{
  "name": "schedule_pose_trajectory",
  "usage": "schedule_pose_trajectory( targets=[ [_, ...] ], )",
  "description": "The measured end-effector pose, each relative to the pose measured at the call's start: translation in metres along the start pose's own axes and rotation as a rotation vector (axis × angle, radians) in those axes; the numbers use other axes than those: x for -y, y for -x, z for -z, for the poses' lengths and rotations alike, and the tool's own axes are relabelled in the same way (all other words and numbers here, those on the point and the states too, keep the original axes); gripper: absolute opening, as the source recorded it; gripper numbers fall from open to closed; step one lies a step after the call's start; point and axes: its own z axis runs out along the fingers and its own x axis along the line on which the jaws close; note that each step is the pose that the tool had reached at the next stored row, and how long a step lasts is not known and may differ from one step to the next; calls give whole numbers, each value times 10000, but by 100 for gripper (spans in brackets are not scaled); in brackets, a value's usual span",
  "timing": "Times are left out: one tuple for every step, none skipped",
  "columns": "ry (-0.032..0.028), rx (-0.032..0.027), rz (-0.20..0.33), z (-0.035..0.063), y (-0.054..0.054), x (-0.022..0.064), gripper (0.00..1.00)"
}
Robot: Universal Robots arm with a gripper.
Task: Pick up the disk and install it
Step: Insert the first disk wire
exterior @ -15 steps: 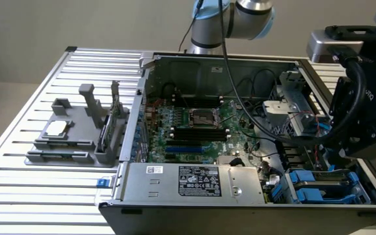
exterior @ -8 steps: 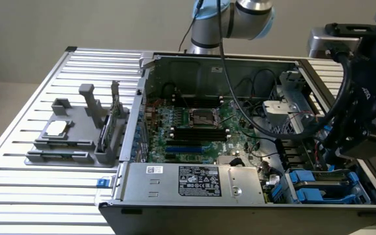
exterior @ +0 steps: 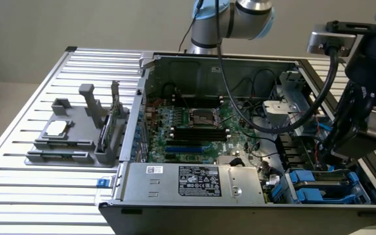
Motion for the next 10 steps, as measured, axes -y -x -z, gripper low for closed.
schedule_pose_trajectory(
  targets=[
    [19,-12,-165,0,0,0,41],
    [40,-26,-333,0,0,0,41],
    [59,-38,-497,-1,0,0,41],
    [79,-50,-660,-1,0,0,41],
    [99,-62,-823,-2,0,0,41],
    [118,-74,-987,-2,0,0,41],
    [139,-87,-1164,-3,0,0,41],
    [160,-98,-1328,-4,0,0,41],
    [179,-110,-1490,-5,0,0,41],
    [200,-121,-1653,-6,0,0,41]
  ],
)
